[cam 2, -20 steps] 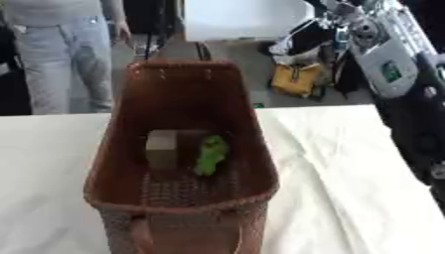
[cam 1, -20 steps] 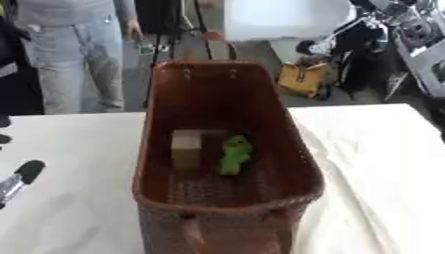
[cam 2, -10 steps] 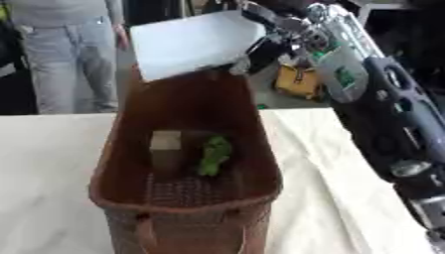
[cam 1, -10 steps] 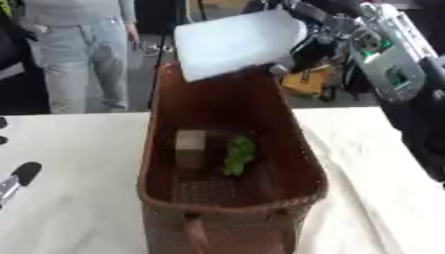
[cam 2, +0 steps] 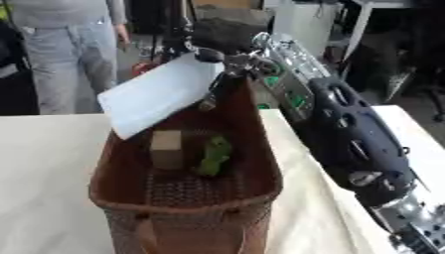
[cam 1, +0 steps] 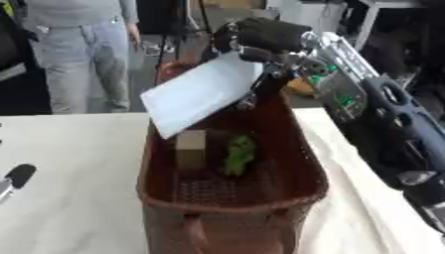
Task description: Pick up objects on the table and place them in the box.
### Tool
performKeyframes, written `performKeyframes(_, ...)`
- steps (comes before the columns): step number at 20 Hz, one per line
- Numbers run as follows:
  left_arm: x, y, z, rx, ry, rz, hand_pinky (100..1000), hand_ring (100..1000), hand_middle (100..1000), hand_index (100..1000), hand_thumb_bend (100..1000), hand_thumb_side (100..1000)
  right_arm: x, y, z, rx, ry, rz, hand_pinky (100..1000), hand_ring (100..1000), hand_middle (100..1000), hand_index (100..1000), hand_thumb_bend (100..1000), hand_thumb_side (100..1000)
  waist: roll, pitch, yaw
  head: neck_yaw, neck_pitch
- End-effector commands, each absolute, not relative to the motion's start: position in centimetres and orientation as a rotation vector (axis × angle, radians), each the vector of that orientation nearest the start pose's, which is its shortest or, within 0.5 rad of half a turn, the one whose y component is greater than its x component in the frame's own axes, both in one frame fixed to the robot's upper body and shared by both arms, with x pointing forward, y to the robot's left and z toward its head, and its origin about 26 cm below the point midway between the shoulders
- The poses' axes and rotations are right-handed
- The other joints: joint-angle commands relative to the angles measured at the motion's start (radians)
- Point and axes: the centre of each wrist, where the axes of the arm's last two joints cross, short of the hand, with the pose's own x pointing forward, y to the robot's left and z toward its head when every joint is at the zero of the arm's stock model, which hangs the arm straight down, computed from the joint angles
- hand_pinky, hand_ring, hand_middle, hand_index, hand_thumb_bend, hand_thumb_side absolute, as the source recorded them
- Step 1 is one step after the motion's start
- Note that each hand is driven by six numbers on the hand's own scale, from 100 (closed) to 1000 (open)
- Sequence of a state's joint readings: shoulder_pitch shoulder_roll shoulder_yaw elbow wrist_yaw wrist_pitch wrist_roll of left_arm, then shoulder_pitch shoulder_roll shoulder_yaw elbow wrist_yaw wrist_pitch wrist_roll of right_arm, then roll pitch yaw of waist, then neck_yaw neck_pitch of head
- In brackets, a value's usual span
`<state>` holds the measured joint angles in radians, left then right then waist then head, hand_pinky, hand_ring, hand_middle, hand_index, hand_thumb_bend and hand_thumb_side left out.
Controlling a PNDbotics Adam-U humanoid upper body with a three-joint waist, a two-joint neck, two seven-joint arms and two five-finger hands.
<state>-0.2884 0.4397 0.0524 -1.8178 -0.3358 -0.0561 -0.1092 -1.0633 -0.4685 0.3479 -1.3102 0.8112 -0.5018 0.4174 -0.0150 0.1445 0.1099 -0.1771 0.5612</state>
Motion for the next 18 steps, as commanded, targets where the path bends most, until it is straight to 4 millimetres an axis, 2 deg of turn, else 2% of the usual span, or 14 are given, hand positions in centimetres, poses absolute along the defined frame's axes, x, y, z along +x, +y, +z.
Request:
performKeyframes(1, 32.1, 31.0, 18.6, 0.634, -2.059, -0.747, 682, 698, 748, 833, 619, 451, 43.2, -17.2, 30.5, 0.997, 1.926, -2.349, 917, 865, 865, 820, 675, 443, 0.004, -0.012, -0.004, -0.002, -0.012)
performKeyframes(4, 32.1, 31.0, 18.6, 0.636, -2.057, -0.746, 682, 698, 748, 833, 620, 452, 43.1, -17.4, 30.5, 1.024, 1.797, -2.37, 1000, 928, 940, 880, 721, 490, 0.004, -0.013, -0.007, -0.001, -0.014)
performKeyframes(7, 32.0, 31.1, 18.6, 0.639, -2.056, -0.744, 682, 698, 748, 833, 621, 453, 43.1, -18.0, 31.1, 1.078, 1.778, -2.345, 1000, 942, 972, 934, 771, 540, 0.003, -0.014, -0.011, 0.0, -0.016)
performKeyframes(12, 32.0, 31.2, 18.5, 0.641, -2.053, -0.744, 682, 698, 748, 833, 624, 454, 43.2, -19.2, 31.6, 1.15, 1.803, -2.327, 1000, 944, 976, 946, 776, 548, 0.0, -0.016, -0.017, 0.0, -0.019)
performKeyframes(16, 32.0, 31.2, 18.5, 0.642, -2.051, -0.743, 682, 698, 748, 833, 625, 455, 43.3, -20.6, 32.3, 1.215, 1.903, -2.276, 979, 921, 953, 945, 768, 545, -0.001, -0.017, -0.022, 0.002, -0.018)
performKeyframes(17, 32.0, 31.2, 18.5, 0.644, -2.051, -0.74, 682, 698, 748, 833, 626, 461, 43.1, -21.2, 32.9, 1.243, 1.969, -2.217, 928, 887, 919, 934, 763, 542, 0.0, -0.018, -0.024, 0.006, -0.017)
performKeyframes(18, 32.0, 31.3, 18.5, 0.646, -2.051, -0.738, 682, 698, 748, 833, 626, 461, 42.9, -21.7, 33.2, 1.245, 2.051, -2.157, 922, 883, 916, 933, 762, 542, 0.0, -0.018, -0.025, 0.008, -0.016)
